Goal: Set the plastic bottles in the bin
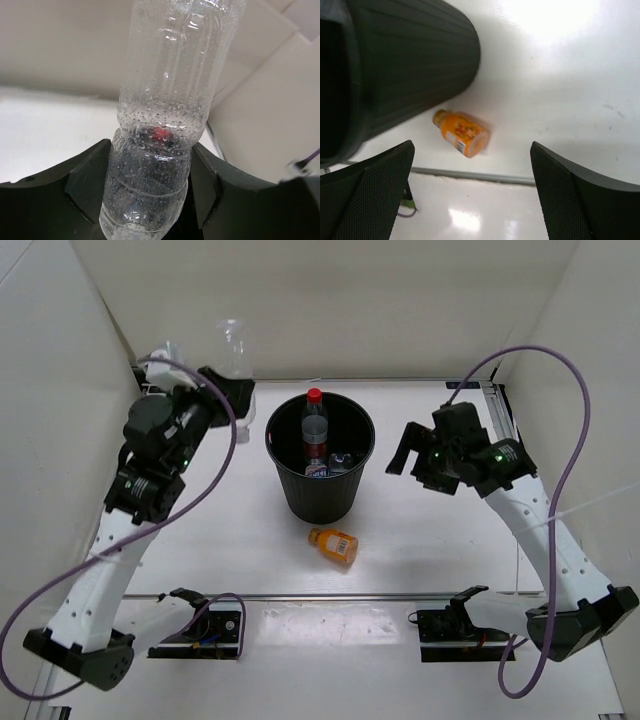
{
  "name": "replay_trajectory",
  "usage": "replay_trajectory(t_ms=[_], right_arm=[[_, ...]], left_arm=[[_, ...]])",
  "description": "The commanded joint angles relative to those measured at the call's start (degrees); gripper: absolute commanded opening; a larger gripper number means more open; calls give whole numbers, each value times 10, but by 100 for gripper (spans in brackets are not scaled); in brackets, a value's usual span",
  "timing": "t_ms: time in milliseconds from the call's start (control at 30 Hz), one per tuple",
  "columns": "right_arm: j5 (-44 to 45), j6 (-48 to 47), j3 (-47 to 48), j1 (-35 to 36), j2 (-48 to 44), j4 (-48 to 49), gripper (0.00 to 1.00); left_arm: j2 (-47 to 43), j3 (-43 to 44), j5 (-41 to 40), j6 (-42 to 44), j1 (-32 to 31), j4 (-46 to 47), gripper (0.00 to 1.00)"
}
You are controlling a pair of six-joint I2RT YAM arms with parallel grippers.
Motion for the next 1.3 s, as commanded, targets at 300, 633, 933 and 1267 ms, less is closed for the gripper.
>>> replay_trajectory(t_ms=[300,633,933,1267], right_arm=[[-27,-2,-84,-9,-46,34,100],[-8,-13,-147,-9,-88,23,100],[-45,-82,-380,39,-221,230,100],[-3,-253,-529,180,-196,526,100]], left_arm=[[198,25,-27,69,-110,165,71],[179,-63,-79,64,-168,234,94],[97,-36,-144,122,-168,170,100],[-90,-144,-290,155,-168,39,100]])
